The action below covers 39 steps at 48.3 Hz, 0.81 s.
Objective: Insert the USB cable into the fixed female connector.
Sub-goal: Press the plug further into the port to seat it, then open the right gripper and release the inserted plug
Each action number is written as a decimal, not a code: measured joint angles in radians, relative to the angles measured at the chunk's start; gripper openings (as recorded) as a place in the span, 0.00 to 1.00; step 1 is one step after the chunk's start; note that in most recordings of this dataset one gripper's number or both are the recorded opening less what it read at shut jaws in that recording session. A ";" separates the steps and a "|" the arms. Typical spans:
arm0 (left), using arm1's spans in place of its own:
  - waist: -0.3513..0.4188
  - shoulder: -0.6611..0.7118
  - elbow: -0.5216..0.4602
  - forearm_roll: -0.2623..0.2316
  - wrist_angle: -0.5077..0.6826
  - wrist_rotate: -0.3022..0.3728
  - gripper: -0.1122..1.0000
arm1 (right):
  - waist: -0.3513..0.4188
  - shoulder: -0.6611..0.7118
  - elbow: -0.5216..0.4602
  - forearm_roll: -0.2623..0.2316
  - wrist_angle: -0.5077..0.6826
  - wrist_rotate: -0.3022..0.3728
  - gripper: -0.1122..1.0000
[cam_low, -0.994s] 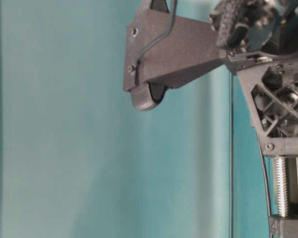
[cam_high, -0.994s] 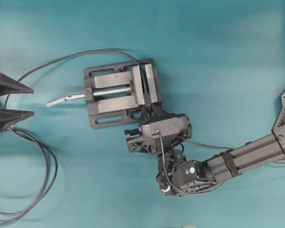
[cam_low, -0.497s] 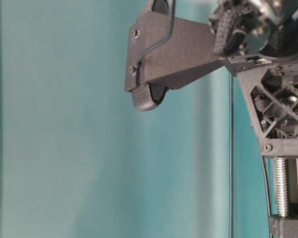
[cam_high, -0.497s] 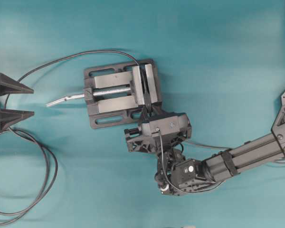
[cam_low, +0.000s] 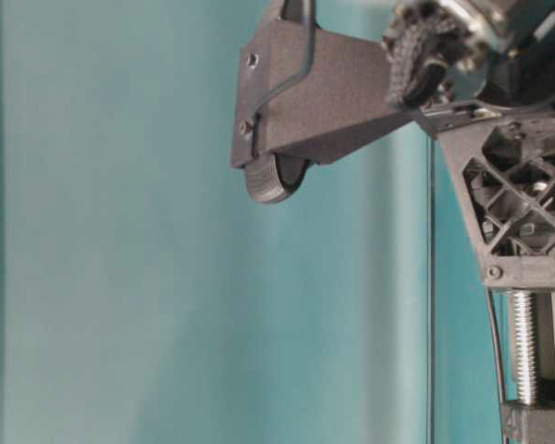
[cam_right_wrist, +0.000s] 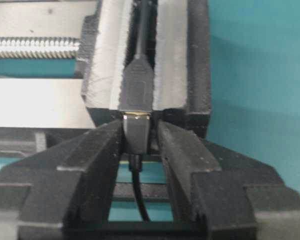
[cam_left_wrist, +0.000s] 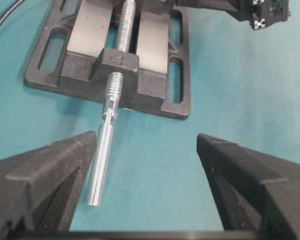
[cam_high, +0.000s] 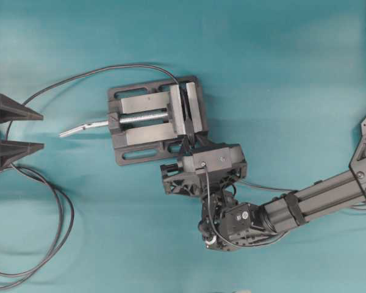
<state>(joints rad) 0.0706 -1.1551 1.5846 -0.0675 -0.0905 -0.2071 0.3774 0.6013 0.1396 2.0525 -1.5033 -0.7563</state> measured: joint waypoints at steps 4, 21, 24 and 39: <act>0.000 0.000 0.000 0.000 0.000 0.002 1.00 | 0.003 0.000 -0.002 -0.002 0.000 0.000 0.52; 0.000 0.000 0.000 0.000 0.000 0.000 1.00 | 0.020 0.002 -0.003 0.021 0.000 -0.003 0.61; 0.000 0.000 0.000 0.000 0.000 0.002 1.00 | 0.026 0.000 -0.003 0.023 0.000 -0.003 0.61; 0.000 0.000 0.000 0.000 0.000 0.000 1.00 | 0.074 0.002 -0.025 0.023 -0.014 -0.003 0.61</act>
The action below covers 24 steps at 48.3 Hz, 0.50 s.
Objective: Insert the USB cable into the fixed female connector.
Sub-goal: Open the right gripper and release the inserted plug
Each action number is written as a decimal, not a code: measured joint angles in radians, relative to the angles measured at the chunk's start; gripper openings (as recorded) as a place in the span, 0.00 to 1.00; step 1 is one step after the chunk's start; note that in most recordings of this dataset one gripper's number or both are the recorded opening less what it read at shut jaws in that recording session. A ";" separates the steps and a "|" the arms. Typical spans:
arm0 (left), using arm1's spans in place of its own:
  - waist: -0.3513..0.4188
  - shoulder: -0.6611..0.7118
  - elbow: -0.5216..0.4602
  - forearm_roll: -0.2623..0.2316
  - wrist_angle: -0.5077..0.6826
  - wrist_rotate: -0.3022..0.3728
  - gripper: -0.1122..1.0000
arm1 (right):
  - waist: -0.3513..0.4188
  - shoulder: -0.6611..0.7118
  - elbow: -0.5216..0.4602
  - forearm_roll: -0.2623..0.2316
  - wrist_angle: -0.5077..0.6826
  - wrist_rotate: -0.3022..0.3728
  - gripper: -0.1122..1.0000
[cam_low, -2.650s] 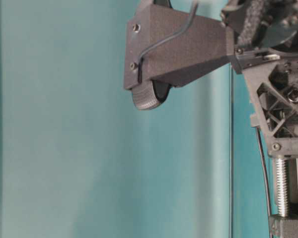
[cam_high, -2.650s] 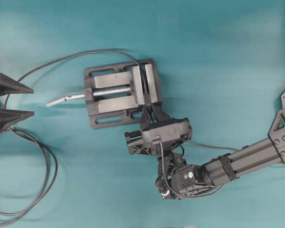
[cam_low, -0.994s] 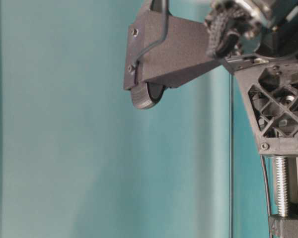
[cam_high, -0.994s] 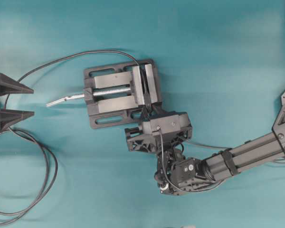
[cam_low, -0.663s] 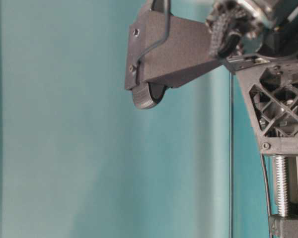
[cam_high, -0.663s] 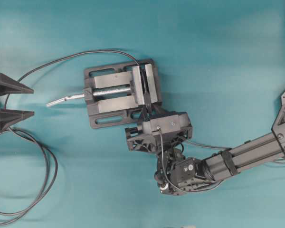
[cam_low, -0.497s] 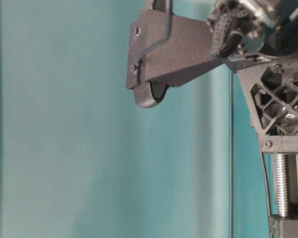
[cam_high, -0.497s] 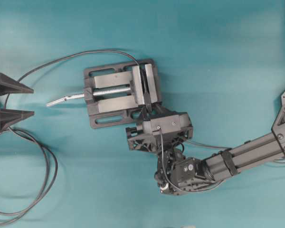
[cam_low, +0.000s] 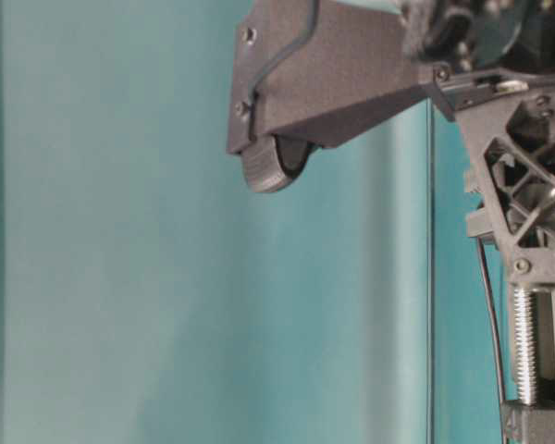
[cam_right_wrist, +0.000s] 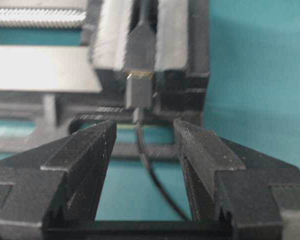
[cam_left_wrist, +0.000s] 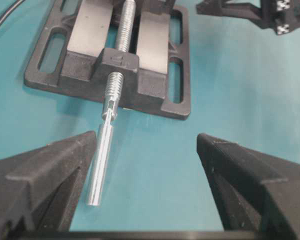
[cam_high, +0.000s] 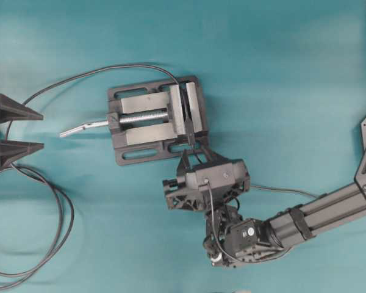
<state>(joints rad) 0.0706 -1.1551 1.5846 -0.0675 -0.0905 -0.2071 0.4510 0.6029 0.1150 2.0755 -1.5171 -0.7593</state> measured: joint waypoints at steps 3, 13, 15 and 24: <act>-0.002 0.000 0.000 0.000 -0.002 0.002 1.00 | 0.005 -0.002 -0.005 0.000 -0.002 -0.003 0.61; -0.002 0.000 0.000 0.000 0.000 0.000 1.00 | 0.025 -0.002 -0.008 0.000 0.000 -0.035 0.61; 0.000 0.000 0.000 0.000 0.000 0.000 1.00 | 0.029 -0.002 -0.006 0.000 0.000 -0.044 0.61; 0.000 0.000 0.000 0.000 -0.002 0.000 1.00 | 0.032 -0.002 -0.003 0.000 0.008 -0.077 0.61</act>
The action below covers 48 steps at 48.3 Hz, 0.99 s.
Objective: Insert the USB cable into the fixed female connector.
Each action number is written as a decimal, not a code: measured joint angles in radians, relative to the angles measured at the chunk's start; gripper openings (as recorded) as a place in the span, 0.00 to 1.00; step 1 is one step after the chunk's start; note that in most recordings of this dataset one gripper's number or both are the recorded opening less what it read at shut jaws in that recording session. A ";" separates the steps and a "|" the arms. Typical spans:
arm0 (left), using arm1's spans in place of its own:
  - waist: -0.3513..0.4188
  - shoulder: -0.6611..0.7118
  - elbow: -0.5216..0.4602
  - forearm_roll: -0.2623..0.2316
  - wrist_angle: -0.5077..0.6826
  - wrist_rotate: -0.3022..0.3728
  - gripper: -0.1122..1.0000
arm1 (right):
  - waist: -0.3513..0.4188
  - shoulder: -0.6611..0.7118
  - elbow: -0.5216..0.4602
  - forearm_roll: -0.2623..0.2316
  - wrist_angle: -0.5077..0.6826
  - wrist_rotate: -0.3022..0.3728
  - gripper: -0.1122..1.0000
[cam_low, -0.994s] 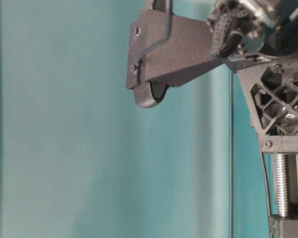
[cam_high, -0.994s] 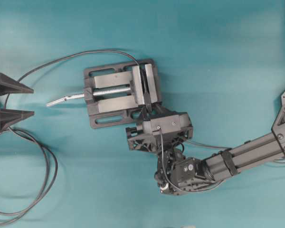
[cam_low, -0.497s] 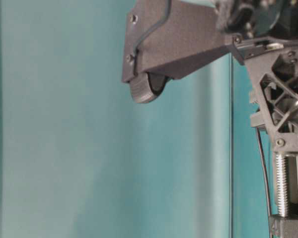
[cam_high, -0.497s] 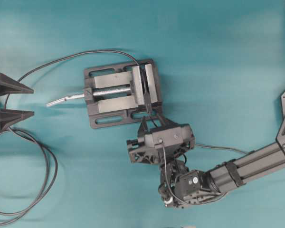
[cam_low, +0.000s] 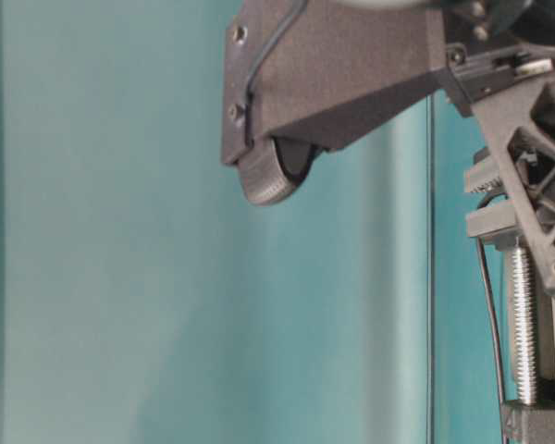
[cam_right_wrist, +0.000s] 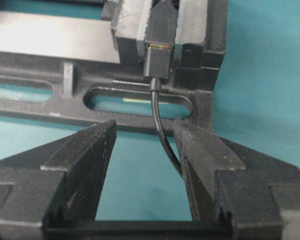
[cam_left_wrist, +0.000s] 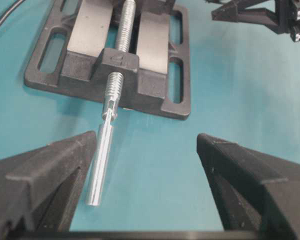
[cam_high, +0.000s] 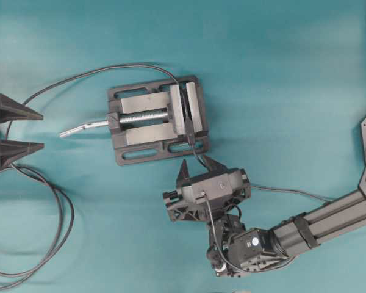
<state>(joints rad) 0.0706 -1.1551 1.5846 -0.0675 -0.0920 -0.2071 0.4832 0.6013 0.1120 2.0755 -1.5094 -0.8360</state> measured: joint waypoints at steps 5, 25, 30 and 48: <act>-0.002 0.000 0.000 0.000 0.002 0.000 1.00 | -0.002 -0.008 0.021 0.000 0.003 0.000 0.60; 0.000 0.000 0.000 0.000 0.002 0.000 1.00 | 0.003 -0.149 0.172 0.000 0.072 -0.008 0.60; 0.000 0.000 0.000 0.000 0.002 0.002 1.00 | 0.002 -0.175 0.195 -0.002 0.106 -0.025 0.60; 0.000 0.000 0.000 0.000 0.002 0.000 1.00 | 0.003 -0.273 0.278 -0.038 0.241 -0.123 0.60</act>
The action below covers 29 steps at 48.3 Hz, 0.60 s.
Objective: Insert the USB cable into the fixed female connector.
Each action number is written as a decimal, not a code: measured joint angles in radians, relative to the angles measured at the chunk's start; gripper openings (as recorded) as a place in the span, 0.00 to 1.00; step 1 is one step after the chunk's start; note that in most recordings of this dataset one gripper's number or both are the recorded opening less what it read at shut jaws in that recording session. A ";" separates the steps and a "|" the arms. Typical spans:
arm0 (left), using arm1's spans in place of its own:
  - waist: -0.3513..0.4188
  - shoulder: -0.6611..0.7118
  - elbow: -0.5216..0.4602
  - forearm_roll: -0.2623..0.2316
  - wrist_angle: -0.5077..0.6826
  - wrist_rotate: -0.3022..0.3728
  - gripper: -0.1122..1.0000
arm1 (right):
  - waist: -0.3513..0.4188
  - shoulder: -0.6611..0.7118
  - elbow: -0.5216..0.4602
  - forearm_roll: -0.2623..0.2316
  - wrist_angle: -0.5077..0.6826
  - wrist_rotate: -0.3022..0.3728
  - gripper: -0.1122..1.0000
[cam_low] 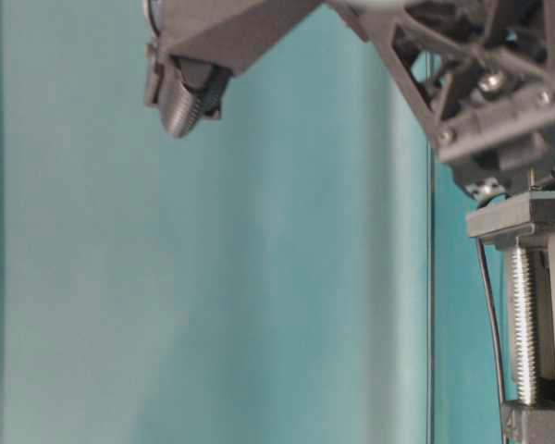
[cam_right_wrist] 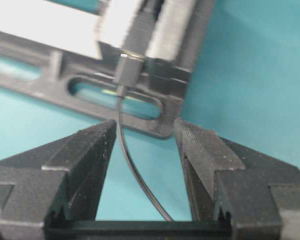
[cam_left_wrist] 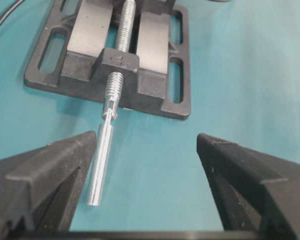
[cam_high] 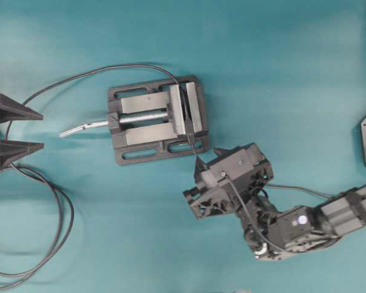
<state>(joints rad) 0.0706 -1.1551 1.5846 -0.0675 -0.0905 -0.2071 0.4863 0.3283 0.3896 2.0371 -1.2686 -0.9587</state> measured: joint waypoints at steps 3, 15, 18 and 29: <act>0.000 0.000 0.000 0.000 0.000 0.000 1.00 | 0.000 -0.026 0.034 -0.011 0.041 -0.011 0.60; 0.000 0.000 0.000 0.000 0.000 0.000 1.00 | -0.002 -0.160 0.218 -0.097 0.232 -0.005 0.60; 0.000 0.000 0.000 0.000 0.000 0.002 1.00 | -0.002 -0.193 0.259 -0.117 0.244 -0.005 0.60; 0.000 0.000 0.000 0.000 -0.002 0.000 1.00 | -0.009 -0.316 0.410 -0.181 0.290 0.003 0.60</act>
<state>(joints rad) 0.0706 -1.1551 1.5846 -0.0675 -0.0920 -0.2071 0.4771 0.0123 0.7992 1.8561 -0.9787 -0.9557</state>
